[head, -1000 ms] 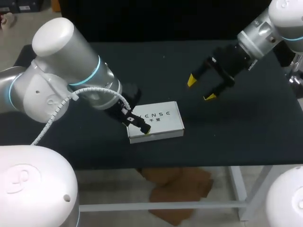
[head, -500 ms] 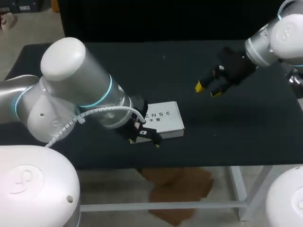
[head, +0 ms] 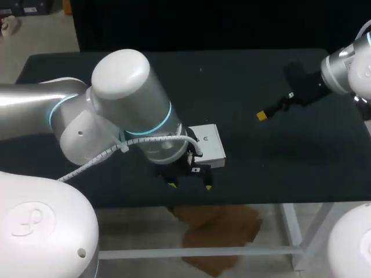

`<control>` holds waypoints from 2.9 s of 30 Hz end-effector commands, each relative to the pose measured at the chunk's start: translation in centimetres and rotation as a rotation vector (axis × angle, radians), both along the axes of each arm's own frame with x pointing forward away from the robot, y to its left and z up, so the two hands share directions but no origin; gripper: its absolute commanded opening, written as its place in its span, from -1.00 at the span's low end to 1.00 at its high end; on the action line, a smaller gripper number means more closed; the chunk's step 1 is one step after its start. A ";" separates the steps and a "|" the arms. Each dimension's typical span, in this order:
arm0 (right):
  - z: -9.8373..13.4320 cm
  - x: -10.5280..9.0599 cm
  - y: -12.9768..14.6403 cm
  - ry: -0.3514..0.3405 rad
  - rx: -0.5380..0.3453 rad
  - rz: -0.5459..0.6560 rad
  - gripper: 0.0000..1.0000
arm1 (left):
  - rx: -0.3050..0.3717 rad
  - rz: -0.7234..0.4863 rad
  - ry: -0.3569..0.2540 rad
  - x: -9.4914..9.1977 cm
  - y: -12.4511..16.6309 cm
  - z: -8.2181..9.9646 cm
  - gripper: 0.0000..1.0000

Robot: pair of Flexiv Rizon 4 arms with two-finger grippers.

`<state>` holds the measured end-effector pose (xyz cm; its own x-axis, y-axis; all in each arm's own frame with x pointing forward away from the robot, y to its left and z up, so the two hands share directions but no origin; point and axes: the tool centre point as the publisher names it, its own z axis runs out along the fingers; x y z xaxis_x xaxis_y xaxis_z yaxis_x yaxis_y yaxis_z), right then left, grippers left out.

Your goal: Assemble the packaging by folding the flat box into shape, placing the metal phone stand inside, and closing the box properly

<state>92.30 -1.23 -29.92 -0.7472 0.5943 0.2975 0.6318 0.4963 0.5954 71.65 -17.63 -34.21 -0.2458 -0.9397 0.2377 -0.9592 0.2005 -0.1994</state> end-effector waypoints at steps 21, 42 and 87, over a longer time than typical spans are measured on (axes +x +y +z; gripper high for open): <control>-2.1 1.0 -2.9 -0.374 0.156 0.147 1.00 | 0.161 0.073 -0.017 1.7 -2.0 -3.0 1.00; -2.5 2.7 -2.0 -0.486 0.122 0.224 1.00 | 0.232 0.170 -0.036 6.8 -0.9 -5.5 1.00; -2.5 2.9 -2.3 -0.470 0.130 0.185 1.00 | 0.223 0.148 0.003 20.2 1.3 -5.8 1.00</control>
